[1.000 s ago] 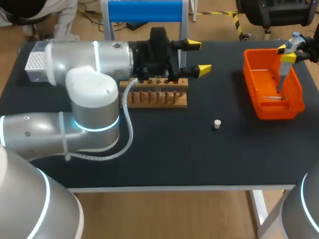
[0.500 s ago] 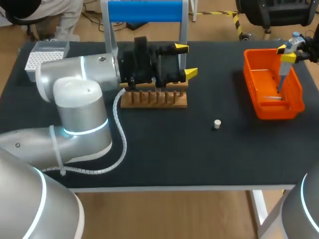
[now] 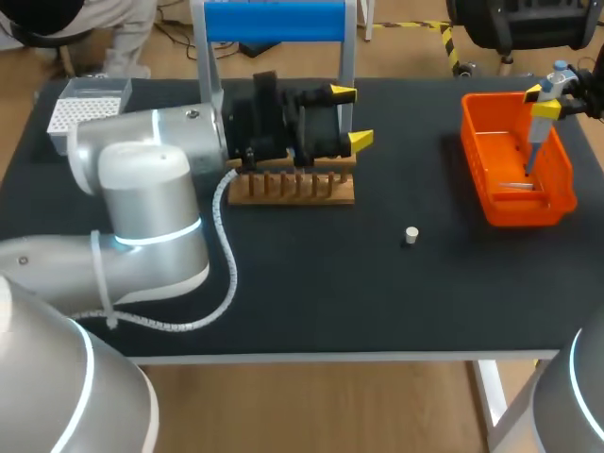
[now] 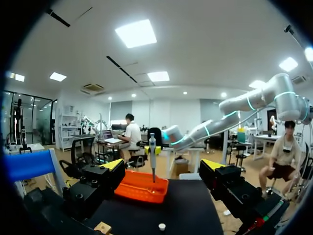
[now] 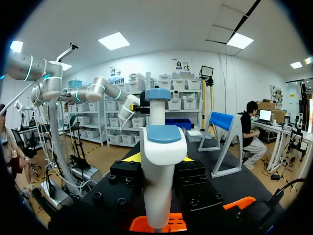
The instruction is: Invert the test tube, pick up the pipette, mount the tip to pipette, aspirate from beaker and dispense into the tube, eject the tip, return the pipette, and cap with the stopper.
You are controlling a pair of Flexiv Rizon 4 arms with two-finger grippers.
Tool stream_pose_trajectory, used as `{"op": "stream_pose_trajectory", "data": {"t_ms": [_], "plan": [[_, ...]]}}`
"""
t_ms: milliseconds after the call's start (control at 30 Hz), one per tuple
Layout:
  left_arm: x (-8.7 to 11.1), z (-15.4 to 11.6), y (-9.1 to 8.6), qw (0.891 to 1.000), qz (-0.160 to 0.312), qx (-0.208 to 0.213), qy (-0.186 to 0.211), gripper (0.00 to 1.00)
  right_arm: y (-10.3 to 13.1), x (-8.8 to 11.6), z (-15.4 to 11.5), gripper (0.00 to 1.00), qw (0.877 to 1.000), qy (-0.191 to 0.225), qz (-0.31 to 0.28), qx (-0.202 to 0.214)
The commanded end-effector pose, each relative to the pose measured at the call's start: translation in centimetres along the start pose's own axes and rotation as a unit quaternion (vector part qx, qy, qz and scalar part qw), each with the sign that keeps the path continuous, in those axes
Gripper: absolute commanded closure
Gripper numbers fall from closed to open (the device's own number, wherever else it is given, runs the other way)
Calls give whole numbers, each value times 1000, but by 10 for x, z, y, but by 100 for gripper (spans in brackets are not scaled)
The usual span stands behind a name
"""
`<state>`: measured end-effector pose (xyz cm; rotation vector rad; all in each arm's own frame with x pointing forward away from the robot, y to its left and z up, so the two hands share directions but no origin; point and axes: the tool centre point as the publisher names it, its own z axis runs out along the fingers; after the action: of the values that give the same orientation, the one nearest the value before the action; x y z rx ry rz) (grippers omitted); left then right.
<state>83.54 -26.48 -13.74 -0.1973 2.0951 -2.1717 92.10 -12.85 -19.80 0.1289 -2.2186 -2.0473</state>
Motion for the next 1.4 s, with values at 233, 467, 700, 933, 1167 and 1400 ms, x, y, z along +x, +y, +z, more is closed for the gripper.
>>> {"op": "stream_pose_trajectory", "data": {"t_ms": [233,467,700,933,1167,1400], "plan": [[4,4,-7,998,-6,-59,3,0,1,0,-1,100,1000,1,0,2],[5,5,-7,998,-7,-66,-2,0,1,0,-1,100,1000,1,0,2],[5,5,-7,998,-7,-66,-2,0,1,0,-1,100,1000,1,0,2],[5,5,-7,998,-7,-66,-2,0,1,0,-1,100,1000,1,0,2],[5,5,-7,998,-7,-66,-2,0,20,8,0,100,1000,-7,-9,-7],[5,5,-7,998,-7,-66,-2,0,55,28,15,100,999,-15,-28,-11]]}}
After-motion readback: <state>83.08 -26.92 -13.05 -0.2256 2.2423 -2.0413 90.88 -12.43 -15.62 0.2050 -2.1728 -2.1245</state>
